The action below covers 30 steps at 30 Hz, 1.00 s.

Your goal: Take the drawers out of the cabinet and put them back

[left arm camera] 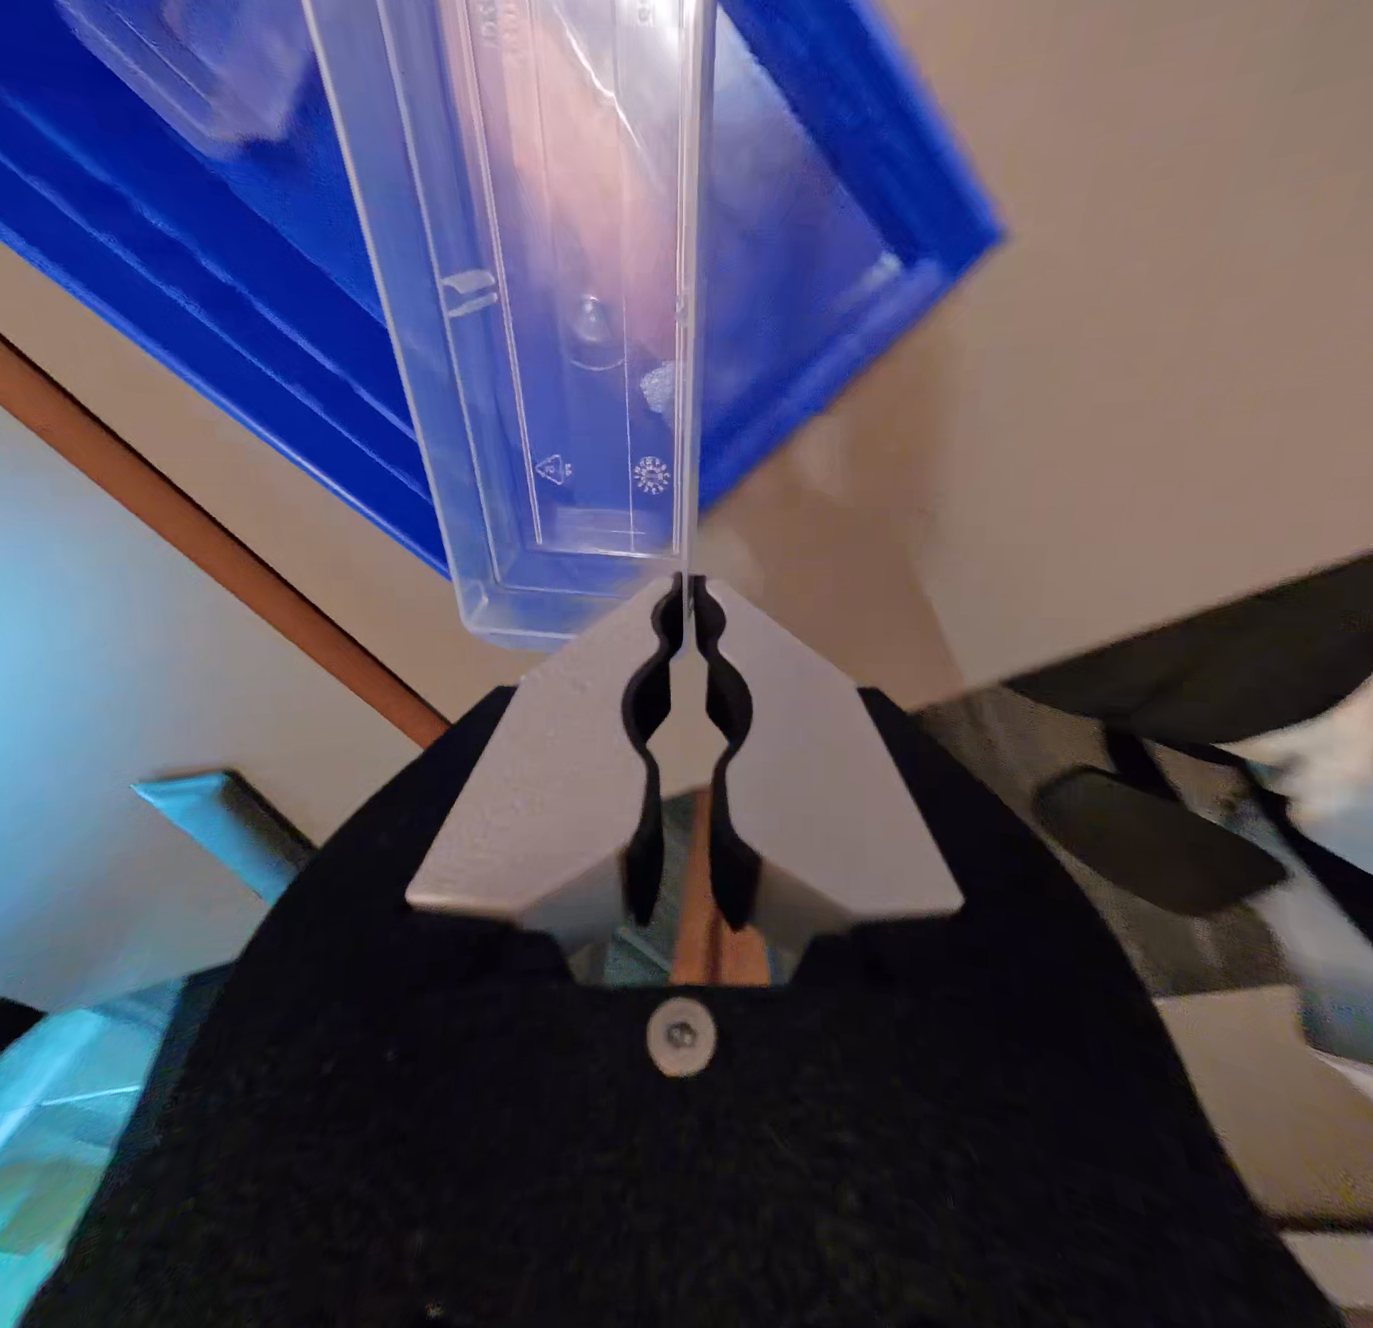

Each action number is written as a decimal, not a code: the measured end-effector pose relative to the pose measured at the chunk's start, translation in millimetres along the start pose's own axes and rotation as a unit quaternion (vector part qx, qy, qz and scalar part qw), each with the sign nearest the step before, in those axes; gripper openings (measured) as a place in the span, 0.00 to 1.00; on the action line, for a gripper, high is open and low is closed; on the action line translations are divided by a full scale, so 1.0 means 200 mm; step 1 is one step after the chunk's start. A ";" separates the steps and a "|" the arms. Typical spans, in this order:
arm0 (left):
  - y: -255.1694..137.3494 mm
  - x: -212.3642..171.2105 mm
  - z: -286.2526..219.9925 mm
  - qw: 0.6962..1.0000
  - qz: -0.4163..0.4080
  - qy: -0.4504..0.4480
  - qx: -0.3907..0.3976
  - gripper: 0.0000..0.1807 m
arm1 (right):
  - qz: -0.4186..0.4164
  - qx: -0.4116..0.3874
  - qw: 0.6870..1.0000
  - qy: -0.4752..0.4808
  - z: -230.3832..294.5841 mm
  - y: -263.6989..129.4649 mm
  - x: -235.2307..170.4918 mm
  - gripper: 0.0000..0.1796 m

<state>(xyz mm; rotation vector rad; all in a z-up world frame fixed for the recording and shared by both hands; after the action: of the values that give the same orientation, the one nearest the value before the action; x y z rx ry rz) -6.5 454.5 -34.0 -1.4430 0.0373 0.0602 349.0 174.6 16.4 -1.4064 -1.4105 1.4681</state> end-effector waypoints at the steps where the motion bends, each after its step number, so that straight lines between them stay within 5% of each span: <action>1: -0.07 -0.03 -0.08 1.000 0.006 -0.011 -0.011 0.00 | -0.006 0.006 1.000 0.002 0.00 0.00 -0.01 0.00; 8: -0.31 -0.11 -0.70 0.995 0.069 0.006 -0.075 0.00 | -0.049 0.026 0.998 0.011 -0.02 0.00 -0.04 0.00; 16: -0.15 0.09 -1.33 0.986 0.055 0.036 -0.155 0.00 | -0.094 0.047 0.994 0.019 -0.04 0.01 -0.08 0.00; 30: 0.04 0.53 -1.62 0.984 0.033 0.004 -0.176 0.00 | -0.131 0.070 0.989 0.025 -0.06 0.02 -0.11 0.00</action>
<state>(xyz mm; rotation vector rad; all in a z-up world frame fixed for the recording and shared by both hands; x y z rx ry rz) 102.3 136.5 -90.0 -1.7950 0.0845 0.1197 365.4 155.7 20.0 -1.1178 -1.3731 1.3260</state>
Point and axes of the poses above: each gripper's, where its closed fingertips meet, y out along the fingers, x out of its top, z = x × y across the jaws, the point moved 9 cm from there along -y, back along the fingers, and after that the axes turned 2 degrees about y, right-handed, at the moved point
